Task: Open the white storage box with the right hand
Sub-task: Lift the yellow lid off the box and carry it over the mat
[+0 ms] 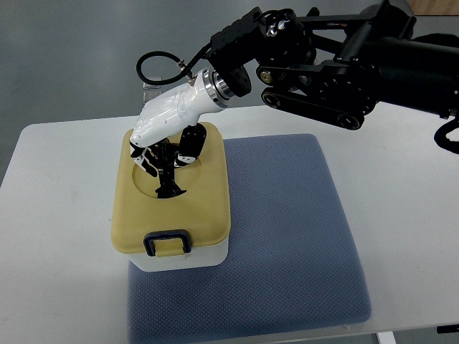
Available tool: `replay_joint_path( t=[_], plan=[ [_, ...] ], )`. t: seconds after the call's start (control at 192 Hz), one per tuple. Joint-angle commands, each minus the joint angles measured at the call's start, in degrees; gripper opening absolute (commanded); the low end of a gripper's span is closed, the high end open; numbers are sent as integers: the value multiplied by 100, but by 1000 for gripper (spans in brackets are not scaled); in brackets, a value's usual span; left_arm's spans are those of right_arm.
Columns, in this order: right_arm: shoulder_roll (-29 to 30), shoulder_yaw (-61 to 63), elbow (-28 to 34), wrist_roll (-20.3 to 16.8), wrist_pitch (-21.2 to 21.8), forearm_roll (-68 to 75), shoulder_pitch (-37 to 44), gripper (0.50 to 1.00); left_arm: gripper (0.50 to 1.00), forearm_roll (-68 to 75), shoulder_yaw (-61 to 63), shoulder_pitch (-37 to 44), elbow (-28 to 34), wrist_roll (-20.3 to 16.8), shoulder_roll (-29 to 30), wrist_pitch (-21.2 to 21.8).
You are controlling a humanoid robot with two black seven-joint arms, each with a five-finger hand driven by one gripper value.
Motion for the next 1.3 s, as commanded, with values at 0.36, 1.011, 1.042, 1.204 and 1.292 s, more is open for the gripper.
replay_joint_path(
  t=[0.36,1.011,1.042,1.204,1.292],
  plan=[
    [-45,87,-18,0,-16,78,-24,500,1000,0,0,0,0,0,0,-4],
    [-397,342,-18,0,19,368,125,500,1000,0,0,0,0,0,0,5],
    [-502,342,-18,0,11,403,125,500,1000,0,0,0,0,0,0,5],
    [-1099,359,-27,0,-95,614,108,500,1000,0,0,0,0,0,0,-4],
    [-1460,447,-71,0,-236,702,46,500,1000,0,0,0,0,0,0,-4]
  ],
)
